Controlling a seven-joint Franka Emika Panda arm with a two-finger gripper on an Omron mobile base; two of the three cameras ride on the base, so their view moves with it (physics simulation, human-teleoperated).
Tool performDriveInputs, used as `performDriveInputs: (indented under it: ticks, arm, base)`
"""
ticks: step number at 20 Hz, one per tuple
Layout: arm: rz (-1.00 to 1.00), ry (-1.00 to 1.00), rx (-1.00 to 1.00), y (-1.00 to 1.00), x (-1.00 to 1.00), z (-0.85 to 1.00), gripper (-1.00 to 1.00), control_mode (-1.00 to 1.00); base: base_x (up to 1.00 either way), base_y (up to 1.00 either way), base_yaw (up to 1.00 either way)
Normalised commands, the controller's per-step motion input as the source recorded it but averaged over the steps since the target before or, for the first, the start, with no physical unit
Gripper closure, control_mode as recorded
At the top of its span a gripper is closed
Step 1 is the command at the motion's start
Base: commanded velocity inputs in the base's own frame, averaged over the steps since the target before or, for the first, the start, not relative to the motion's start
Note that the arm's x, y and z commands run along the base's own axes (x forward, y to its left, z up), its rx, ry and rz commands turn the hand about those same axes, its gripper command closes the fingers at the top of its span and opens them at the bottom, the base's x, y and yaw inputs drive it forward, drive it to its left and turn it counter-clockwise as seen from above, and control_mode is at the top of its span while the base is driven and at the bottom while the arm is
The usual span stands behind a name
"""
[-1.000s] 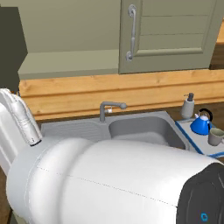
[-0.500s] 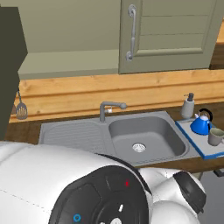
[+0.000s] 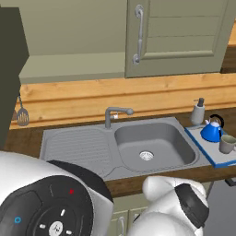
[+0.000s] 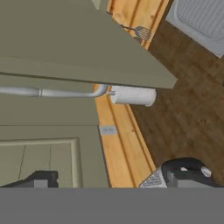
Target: Pick the kettle from the counter and place it on the tray. Then pick the mug from the cabinet and place it on the tray. Then close the cabinet doors.
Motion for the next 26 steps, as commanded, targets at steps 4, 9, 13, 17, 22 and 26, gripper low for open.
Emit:
performDriveInputs:
  ticks: [4,9,13,17,22,26]
  arm:
    - [0.00,0.00,0.16,0.27,0.33,-0.10,-1.00,-1.00]
    - [0.00,-0.04,0.21,0.15,0.22,-0.19,-1.00,-1.00]
    - [0.00,-0.18,0.15,0.20,0.08,-0.24,-1.00,-1.00]
    - [0.00,-0.14,0.11,0.21,0.16,-0.04,-1.00,-1.00]
    - [0.00,-0.02,0.07,0.13,0.11,0.00,-1.00,-1.00]
    - [0.00,0.00,0.05,0.13,-0.04,0.03,-1.00,-1.00]
  base:
    - [0.00,0.00,0.00]
    - [0.00,0.00,0.00]
    - [0.00,0.00,0.00]
    - [0.00,0.00,0.00]
    - [0.00,0.00,0.00]
    - [0.00,0.00,0.00]
